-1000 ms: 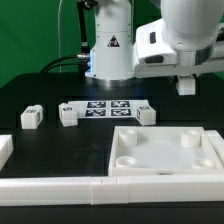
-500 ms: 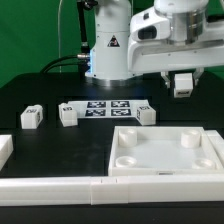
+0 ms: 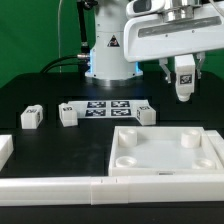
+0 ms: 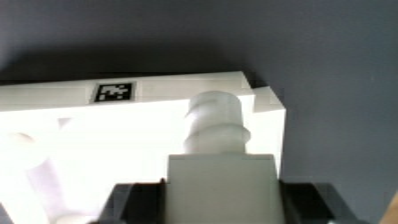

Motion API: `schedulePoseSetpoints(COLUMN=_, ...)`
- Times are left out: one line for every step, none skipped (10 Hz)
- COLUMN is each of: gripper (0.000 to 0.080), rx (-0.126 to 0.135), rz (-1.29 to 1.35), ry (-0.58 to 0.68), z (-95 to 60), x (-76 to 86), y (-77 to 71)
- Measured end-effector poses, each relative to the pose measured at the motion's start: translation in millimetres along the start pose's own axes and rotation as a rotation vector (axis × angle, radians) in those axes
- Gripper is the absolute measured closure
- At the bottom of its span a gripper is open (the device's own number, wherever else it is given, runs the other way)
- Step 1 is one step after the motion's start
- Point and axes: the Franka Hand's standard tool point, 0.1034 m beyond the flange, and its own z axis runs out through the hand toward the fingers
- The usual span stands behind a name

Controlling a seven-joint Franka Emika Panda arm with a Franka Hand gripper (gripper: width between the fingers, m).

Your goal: Assemble one leg

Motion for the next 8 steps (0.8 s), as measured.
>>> schedulePoseSetpoints(gripper=0.0508, rx=-0.004, rz=0.0, ry=-0.047, z=2.7, x=-6.0, y=0.7)
schedulePoseSetpoints(gripper=0.0508, rx=-0.002, rz=-0.014, ry=-0.041, z=2.8, x=-0.5, y=0.0)
schedulePoseSetpoints(gripper=0.0508, rx=0.0, rz=-0.068, ry=-0.04, z=7.3, x=5.7, y=1.6)
schedulePoseSetpoints(gripper=0.0508, rx=-0.001, rz=-0.103, ry=-0.019, z=8.4, x=23.2, y=8.2)
schedulePoseSetpoints(gripper=0.0508, rx=-0.001, rz=-0.13, ry=-0.006, z=13.8, x=37.6, y=14.3)
schedulePoseSetpoints(gripper=0.0508, rx=0.004, rz=-0.134, ry=-0.001, z=23.3, x=49.5, y=12.4)
schedulePoseSetpoints(gripper=0.0508, rx=0.015, rz=-0.141, ry=0.009, z=33.9, x=68.2, y=6.0)
schedulePoseSetpoints(gripper=0.0508, rx=0.024, rz=-0.138, ry=0.012, z=39.0, x=82.3, y=0.1)
